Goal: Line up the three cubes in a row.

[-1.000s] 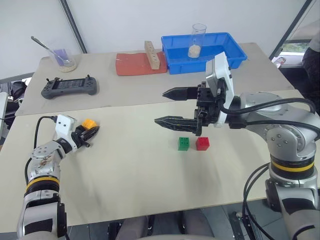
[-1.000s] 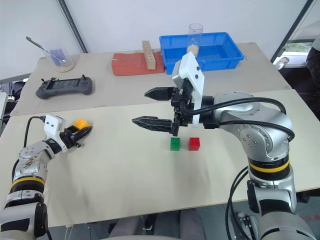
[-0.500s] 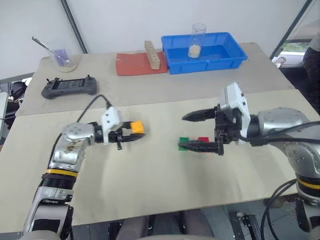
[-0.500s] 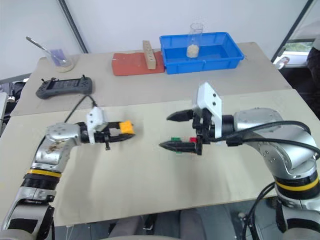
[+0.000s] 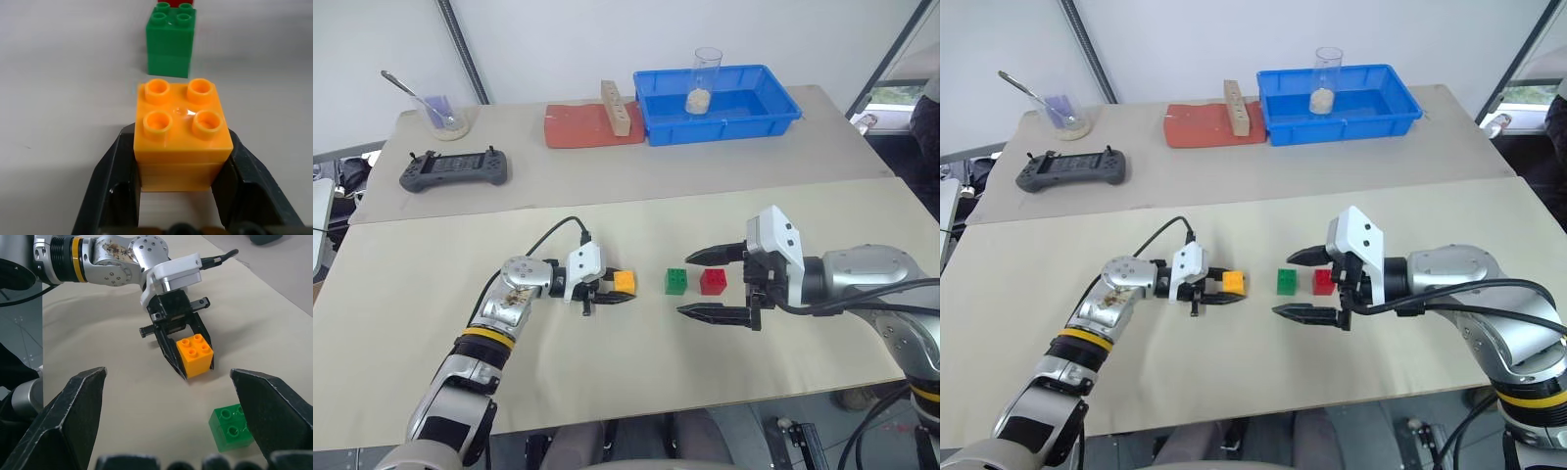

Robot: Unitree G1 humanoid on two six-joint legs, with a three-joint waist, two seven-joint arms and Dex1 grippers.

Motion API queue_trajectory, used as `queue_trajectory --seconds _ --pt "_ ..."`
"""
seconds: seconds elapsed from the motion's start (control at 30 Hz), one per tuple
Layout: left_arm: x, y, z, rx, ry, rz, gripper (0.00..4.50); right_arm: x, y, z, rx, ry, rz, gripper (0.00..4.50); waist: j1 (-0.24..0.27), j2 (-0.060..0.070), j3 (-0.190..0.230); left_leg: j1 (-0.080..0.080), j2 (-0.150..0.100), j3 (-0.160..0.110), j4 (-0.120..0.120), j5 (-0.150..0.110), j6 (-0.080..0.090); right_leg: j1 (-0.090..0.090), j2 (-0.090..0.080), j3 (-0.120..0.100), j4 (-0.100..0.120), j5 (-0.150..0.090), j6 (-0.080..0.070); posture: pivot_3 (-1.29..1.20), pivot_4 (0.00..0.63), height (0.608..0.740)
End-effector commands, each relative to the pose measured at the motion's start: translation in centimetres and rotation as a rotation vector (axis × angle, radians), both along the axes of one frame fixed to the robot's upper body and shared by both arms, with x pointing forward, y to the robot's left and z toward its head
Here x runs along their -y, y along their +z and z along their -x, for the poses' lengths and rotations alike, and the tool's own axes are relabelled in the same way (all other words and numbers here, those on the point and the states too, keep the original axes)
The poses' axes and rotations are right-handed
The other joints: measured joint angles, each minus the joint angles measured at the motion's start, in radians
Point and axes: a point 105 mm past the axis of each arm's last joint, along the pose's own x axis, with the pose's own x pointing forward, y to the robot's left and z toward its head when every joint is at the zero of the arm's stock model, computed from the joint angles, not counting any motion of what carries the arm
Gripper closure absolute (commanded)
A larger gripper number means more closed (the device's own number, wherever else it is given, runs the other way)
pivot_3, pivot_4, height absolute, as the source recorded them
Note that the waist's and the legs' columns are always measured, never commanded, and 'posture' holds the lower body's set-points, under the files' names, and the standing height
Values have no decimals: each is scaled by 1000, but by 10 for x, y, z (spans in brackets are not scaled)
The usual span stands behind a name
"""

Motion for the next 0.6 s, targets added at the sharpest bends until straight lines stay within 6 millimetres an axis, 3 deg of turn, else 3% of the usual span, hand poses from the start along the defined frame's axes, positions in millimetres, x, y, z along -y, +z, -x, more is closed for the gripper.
queue_trajectory --seconds 0.03,0.5,0.6 --pt "5 6 -4 40 -16 6 3097 3 11 -1 67 -9 -13 0 0 0 0 0 0 0 0 0 0 0 1 0 0 0 0 0 150 740" --pt "23 1 -6 36 -47 20 3097 3 13 -5 74 -28 -13 0 0 0 0 -1 0 0 1 0 1 0 1 0 0 0 1 0 150 740" --pt "24 2 -6 38 -54 24 1735 4 12 -6 72 -32 -10 0 0 0 0 -1 0 0 1 0 1 0 1 0 0 0 1 0 150 740"
